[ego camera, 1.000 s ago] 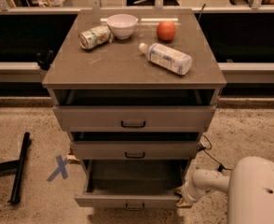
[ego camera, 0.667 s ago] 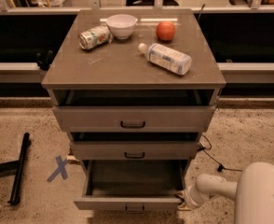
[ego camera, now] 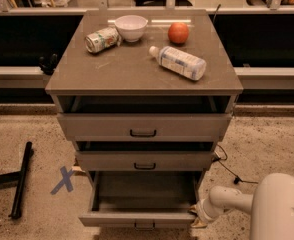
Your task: Open bottom drawer
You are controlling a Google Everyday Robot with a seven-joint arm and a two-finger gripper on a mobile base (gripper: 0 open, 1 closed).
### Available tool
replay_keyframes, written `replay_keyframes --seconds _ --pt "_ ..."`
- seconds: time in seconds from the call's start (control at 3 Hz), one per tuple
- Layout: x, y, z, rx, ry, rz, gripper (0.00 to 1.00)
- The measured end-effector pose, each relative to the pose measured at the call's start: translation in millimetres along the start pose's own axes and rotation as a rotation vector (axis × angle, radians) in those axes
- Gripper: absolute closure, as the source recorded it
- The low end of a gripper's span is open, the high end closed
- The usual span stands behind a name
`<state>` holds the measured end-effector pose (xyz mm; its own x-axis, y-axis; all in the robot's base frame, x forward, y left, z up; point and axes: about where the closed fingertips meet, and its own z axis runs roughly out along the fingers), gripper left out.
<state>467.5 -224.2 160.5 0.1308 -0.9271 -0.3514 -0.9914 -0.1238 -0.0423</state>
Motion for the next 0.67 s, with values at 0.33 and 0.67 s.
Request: replay_keyframes --seconds 0.33,0.67 --pt "-0.9 1.6 1.8 -0.003 -0.002 0.0 0.07" --pt "-1.5 2.6 3.0 -0.005 -0.003 0.0 0.0"
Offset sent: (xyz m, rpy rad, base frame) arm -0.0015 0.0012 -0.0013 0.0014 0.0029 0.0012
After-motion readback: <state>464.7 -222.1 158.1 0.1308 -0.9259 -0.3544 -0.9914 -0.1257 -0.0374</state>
